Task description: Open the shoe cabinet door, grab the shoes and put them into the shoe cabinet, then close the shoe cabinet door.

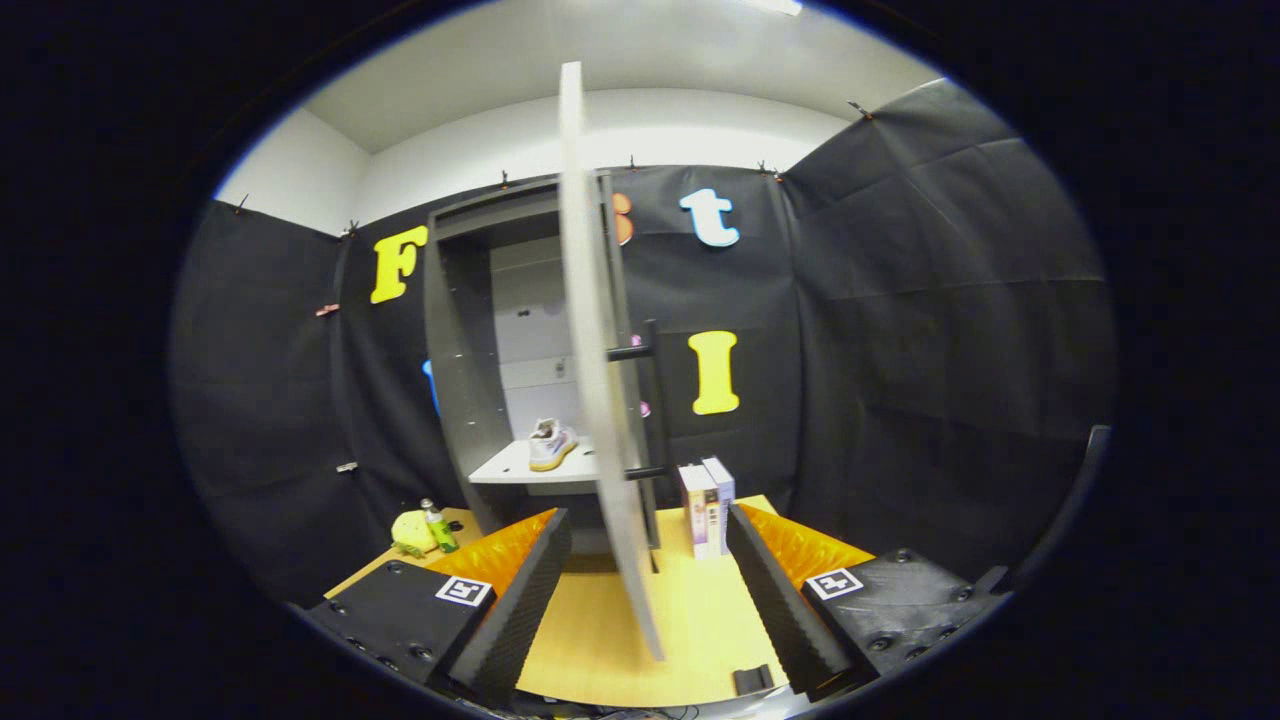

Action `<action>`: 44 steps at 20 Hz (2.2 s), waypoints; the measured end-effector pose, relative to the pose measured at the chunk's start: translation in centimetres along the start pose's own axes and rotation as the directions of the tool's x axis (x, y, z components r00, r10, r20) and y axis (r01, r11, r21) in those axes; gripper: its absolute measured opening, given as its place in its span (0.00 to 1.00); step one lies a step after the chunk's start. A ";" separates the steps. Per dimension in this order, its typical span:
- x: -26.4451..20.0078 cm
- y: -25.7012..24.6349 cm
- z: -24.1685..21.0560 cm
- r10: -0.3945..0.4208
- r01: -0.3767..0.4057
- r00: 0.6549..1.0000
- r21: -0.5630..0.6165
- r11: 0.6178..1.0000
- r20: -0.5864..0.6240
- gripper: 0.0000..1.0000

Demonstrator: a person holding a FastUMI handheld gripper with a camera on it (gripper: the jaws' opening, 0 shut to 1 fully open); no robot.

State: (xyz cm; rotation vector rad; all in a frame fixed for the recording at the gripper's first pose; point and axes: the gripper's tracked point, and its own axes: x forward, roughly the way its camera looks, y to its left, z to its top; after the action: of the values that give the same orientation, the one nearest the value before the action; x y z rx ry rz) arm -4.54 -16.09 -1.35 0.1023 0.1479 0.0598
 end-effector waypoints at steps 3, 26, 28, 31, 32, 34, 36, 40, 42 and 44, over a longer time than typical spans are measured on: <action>1.9 -5.2 2.0 -0.073 0.074 0.997 -0.043 0.996 0.032 0.98; 9.9 1.2 3.3 -0.064 0.066 0.997 -0.065 0.996 0.039 0.98; 10.2 4.1 2.8 -0.032 0.034 0.999 -0.061 0.998 0.027 0.97; 10.5 8.6 2.2 -0.020 0.023 0.999 -0.062 0.998 0.042 0.97; 10.6 10.2 2.0 -0.016 0.020 0.998 -0.067 0.998 0.053 0.97; 11.5 13.4 1.4 -0.009 0.013 0.998 -0.065 0.998 0.057 0.97; 12.9 17.2 0.8 0.013 -0.010 0.999 -0.062 0.998 0.049 0.97; 17.1 25.1 0.3 0.070 -0.067 0.997 -0.088 0.994 0.041 0.97; 19.6 28.6 0.4 0.082 -0.075 0.995 -0.119 0.990 0.060 0.97; 21.2 31.9 -0.7 0.102 -0.096 0.994 -0.143 0.985 0.041 0.98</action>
State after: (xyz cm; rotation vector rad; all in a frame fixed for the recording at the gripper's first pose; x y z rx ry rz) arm 14.59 17.02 -1.67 -0.0304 0.0902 0.1666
